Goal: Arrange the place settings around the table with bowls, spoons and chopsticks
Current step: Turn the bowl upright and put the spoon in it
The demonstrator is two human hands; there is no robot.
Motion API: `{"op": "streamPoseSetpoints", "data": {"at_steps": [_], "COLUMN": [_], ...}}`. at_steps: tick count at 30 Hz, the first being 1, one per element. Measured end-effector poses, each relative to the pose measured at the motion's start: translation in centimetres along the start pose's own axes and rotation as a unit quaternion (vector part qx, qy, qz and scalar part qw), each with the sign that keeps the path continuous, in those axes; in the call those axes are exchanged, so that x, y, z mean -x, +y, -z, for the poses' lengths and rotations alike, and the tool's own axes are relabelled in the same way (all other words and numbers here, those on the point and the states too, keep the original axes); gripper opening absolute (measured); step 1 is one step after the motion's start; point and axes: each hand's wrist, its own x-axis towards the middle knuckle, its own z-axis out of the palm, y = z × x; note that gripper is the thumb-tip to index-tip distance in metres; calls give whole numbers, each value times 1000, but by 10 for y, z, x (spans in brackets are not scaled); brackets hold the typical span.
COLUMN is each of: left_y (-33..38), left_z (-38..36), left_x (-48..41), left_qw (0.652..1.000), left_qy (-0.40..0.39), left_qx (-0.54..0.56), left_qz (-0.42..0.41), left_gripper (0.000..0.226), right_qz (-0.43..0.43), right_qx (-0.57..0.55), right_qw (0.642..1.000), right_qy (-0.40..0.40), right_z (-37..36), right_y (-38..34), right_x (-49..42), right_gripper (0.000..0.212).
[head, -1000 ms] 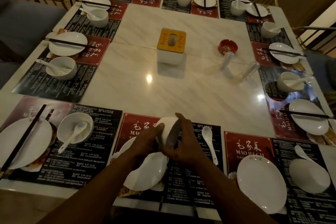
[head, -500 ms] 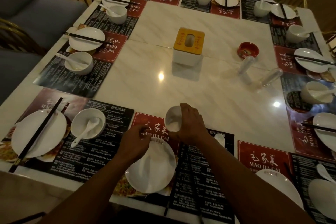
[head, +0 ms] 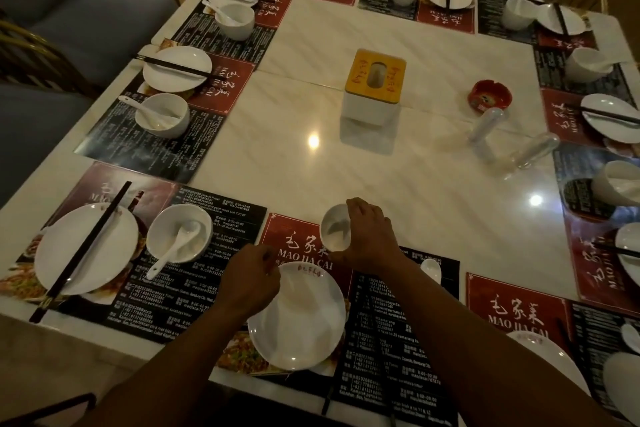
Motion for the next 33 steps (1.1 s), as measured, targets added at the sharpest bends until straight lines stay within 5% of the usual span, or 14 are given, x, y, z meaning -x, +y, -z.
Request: {"op": "streamPoseSetpoints", "data": {"at_steps": [7, 12, 15, 19, 24, 33], "left_y": [-22, -34, -42, -45, -49, -49], "left_z": [4, 5, 5, 10, 13, 15], "left_x": [1, 2, 4, 10, 12, 11], "left_qw": [996, 991, 991, 991, 990, 989], "left_qy": [-88, -124, -131, -125, -130, -137], "left_qx": [-28, -40, -15, 14, 20, 5], "left_qz": [2, 4, -9, -39, -52, -64], "left_gripper": [25, 29, 33, 42, 42, 41], "right_qz": [-14, -40, -124, -181, -217, -229], "right_qx": [-58, -137, -250, -269, -301, -272], "right_qw": [998, 949, 940, 943, 923, 920], "right_qy": [16, 282, 194, 72, 106, 167], "right_z": [1, -2, -26, -72, -92, -91], "right_y": [4, 2, -9, -28, -44, -42], "right_x": [10, 62, 104, 142, 151, 157], "right_gripper": [118, 31, 4, 11, 36, 11]}}
